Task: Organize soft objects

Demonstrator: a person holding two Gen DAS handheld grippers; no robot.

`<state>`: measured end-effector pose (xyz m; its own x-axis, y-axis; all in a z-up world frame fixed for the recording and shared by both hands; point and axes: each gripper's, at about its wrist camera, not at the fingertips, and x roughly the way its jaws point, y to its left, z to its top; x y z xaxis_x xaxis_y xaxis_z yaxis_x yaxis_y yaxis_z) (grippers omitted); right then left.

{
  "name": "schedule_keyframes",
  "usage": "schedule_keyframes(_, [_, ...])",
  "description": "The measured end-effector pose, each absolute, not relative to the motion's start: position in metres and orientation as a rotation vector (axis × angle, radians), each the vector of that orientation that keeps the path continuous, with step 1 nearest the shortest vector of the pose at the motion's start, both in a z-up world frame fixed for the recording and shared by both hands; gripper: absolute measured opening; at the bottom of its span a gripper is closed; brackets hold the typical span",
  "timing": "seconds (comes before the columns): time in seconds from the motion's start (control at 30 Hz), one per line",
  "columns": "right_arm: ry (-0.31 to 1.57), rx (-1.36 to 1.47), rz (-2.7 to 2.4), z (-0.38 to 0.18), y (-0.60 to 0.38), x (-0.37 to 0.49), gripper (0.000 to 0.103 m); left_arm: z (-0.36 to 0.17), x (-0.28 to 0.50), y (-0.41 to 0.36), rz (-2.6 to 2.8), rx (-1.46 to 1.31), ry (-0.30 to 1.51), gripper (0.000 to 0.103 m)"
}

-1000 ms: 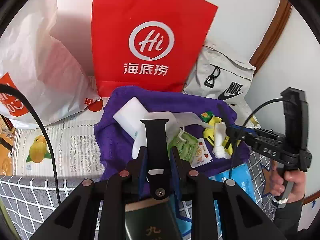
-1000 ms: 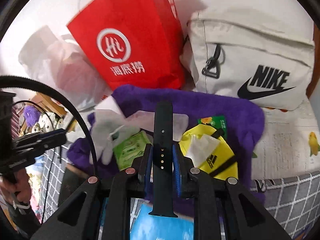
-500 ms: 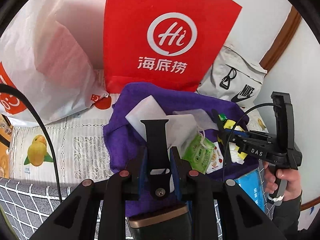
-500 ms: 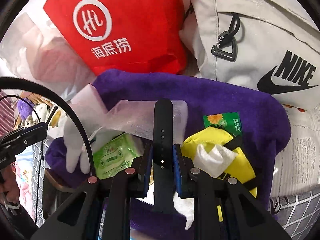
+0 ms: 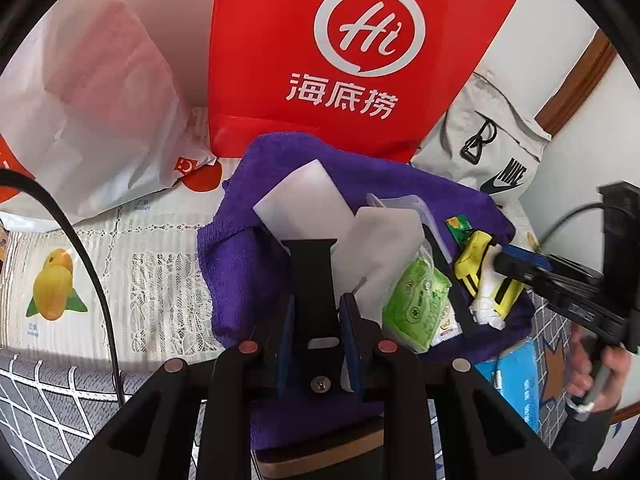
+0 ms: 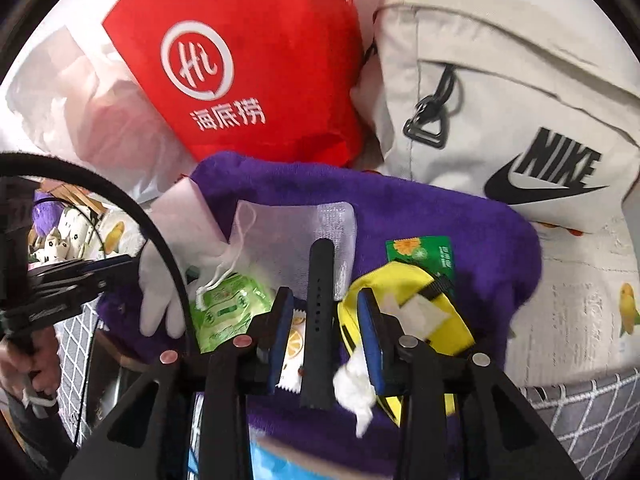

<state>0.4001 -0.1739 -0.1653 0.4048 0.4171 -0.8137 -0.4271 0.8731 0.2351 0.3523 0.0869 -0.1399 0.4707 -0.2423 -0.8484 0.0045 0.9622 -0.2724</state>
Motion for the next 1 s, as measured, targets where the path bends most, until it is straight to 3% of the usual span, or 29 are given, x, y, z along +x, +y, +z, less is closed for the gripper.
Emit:
schedule_keyframes(0.43, [0.986,-0.123,0.51,-0.144,-0.19,0.365,0.033,-0.156,0.364,0.078,-0.134,-0.233,1.111,0.023])
schedule_keyframes(0.53, [0.986,-0.126,0.512,-0.142,-0.193,0.358,0.034,-0.156,0.364,0.077,-0.13,-0.232,1.12,0.045])
schedule_keyframes(0.57, [0.986,-0.125,0.51,-0.141,-0.194,0.356,0.034,-0.155,0.363,0.077,-0.13,-0.234,1.12,0.061])
schedule_keyframes(0.6, [0.987,-0.124,0.509,-0.14,-0.195,0.354,0.035,-0.153,0.362,0.077,-0.127,-0.232,1.121,0.068])
schedule_keyframes(0.7, [0.989,-0.117,0.503,-0.137,-0.197,0.35,0.036,-0.143,0.354,0.078,-0.094,-0.21,1.093,0.068])
schedule_keyframes(0.8, [0.983,-0.109,0.496,-0.132,-0.199,0.34,0.049,-0.132,0.346,0.078,-0.1,-0.204,1.076,0.077])
schedule_keyframes(1.0, [0.968,-0.102,0.475,-0.123,-0.206,0.318,0.05,-0.107,0.319,0.071,-0.082,-0.16,1.032,0.086])
